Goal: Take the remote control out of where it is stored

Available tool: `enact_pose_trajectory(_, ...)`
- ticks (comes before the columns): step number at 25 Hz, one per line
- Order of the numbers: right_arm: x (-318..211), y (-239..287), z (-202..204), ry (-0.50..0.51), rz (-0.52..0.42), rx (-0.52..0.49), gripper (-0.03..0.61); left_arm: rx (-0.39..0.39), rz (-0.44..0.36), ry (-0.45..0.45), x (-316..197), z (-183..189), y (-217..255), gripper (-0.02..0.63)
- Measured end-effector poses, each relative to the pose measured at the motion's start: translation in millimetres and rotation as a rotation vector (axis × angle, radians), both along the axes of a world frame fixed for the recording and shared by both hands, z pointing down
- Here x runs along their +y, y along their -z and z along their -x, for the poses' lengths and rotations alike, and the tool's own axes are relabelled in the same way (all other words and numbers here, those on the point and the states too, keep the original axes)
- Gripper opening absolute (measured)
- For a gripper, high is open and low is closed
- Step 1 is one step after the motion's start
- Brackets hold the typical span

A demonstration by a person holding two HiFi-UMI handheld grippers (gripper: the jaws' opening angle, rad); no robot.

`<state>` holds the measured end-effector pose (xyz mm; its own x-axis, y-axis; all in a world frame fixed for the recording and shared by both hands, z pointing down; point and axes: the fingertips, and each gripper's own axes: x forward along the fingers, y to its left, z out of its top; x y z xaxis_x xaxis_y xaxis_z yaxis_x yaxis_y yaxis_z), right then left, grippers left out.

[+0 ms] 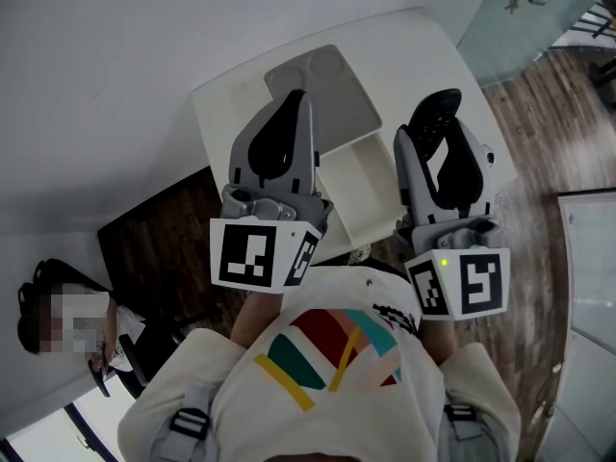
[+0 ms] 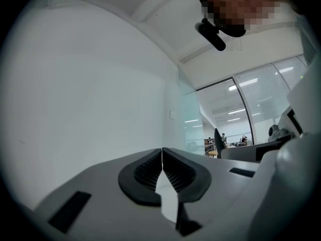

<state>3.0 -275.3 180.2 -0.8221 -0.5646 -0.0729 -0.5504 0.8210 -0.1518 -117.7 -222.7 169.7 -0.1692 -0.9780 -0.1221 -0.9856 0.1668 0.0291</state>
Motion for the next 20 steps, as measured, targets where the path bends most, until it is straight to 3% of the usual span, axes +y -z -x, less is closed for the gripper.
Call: enact_pose_trajectory(20, 1, 0, 10, -0.004, -0.030, 0.042, 0.241, 0.037, -0.001, -0.002, -4, 12, -6, 0.006)
